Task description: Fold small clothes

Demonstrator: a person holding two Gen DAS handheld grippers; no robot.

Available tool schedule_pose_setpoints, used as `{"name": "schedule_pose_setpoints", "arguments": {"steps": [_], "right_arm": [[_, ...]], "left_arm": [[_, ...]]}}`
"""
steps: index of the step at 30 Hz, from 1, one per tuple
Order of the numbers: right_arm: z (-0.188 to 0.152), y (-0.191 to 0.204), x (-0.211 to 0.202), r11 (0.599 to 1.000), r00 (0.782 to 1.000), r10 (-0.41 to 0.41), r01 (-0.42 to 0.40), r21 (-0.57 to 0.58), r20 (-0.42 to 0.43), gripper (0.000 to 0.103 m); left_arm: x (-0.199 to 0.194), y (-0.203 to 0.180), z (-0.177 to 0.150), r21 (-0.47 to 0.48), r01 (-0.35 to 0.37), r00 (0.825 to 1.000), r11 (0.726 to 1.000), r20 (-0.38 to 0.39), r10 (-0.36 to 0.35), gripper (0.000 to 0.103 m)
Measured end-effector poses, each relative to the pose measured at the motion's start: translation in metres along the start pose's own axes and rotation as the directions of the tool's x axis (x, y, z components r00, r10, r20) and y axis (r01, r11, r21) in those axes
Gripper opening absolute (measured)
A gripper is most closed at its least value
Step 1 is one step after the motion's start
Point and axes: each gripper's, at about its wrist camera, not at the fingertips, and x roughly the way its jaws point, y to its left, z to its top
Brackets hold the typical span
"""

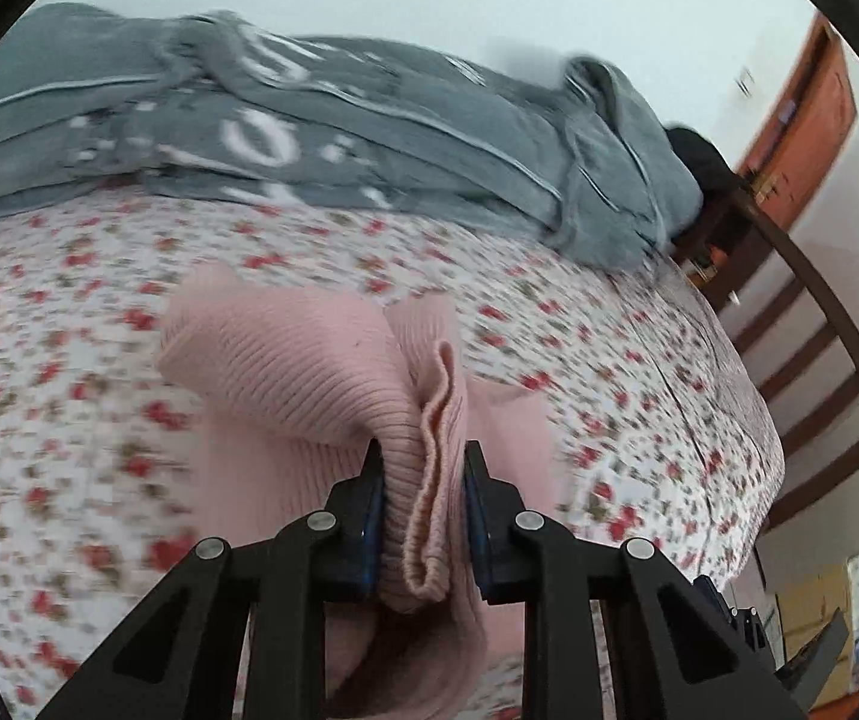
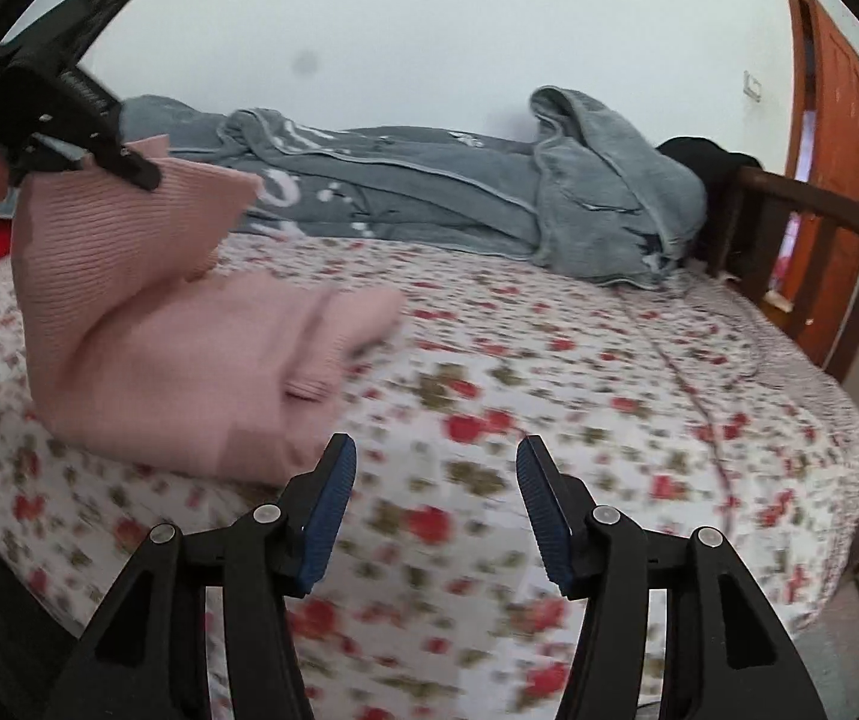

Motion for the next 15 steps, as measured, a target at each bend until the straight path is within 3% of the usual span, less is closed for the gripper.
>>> {"name": "schedule_pose_setpoints", "arguments": {"steps": [5,9,12,14,15], "right_arm": [[-0.008,-0.025,-0.004,0.999,1.0,0.003,-0.001,0.053,-0.026,0.055],[-0.008,-0.033,0.0,0.995,0.999,0.03,-0.026,0.094,-0.043,0.055],[-0.001,-0.033,0.004,0.991,0.997,0.065,-0.06,0.118,-0.039,0.055],[0.01,-0.029,0.006,0.985,0.994,0.102,-0.097,0.139,-0.029,0.055],[0.015,-0.028,0.007,0.983,0.993,0.116,-0.111,0.146,-0.023,0.056]], "left_arm": [[0.052,-0.045,-0.022,0.069,0.015,0.995,0.997,-0.095,-0.009,0.022],[0.056,-0.053,-0.025,0.125,0.06,0.99,0.99,-0.135,-0.043,0.025],[0.034,-0.039,-0.013,0.095,0.143,0.986,0.985,-0.102,-0.133,0.04],[0.012,-0.026,-0.002,0.08,0.121,0.993,0.989,-0.025,-0.119,0.052],[0.003,-0.018,0.002,0.076,0.096,0.995,0.992,0.01,-0.097,0.052]]}}
